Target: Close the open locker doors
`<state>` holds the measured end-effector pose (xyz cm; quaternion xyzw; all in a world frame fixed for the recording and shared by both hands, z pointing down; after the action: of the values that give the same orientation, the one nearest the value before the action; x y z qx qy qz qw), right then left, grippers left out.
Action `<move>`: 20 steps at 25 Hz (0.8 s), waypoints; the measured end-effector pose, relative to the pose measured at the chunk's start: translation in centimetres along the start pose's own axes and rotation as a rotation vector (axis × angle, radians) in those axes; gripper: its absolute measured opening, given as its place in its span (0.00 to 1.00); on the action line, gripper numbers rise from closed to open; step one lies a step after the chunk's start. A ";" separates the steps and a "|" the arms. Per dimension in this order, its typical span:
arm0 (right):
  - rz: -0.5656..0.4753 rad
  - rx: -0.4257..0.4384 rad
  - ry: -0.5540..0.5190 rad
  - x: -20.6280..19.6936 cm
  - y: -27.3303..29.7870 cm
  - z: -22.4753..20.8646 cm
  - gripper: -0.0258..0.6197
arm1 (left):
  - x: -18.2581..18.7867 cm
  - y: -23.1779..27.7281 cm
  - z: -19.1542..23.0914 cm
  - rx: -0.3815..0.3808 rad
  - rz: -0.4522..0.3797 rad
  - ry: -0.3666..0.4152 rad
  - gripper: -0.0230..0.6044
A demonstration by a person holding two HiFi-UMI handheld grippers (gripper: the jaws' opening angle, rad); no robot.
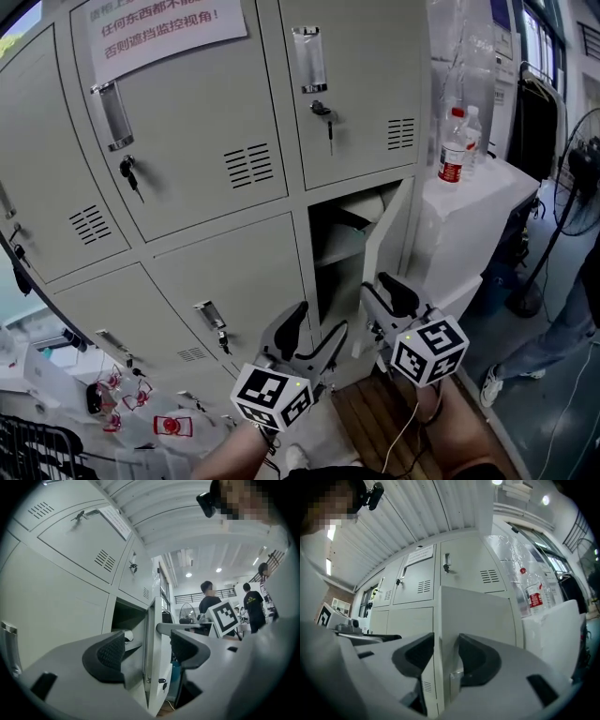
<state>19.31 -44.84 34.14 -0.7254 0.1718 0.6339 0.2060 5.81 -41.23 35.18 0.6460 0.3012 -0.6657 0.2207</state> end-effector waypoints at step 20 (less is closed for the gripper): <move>0.012 0.099 0.023 -0.2 7.1 2.5 0.28 | 0.2 -3.0 5.1 0.102 0.014 0.019 0.52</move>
<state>13.57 -49.67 33.52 -0.7206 0.2096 0.6175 0.2357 0.04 -42.54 35.24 0.6650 0.2643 -0.6724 0.1893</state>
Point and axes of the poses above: the fingertips, and each gripper's own axes: y forward along the fingers, z to its left, x out of its top, the point moved 4 cm from there along -y, backward along the fingers, and after that the axes turned 4 degrees about y, right-handed, at the moved point
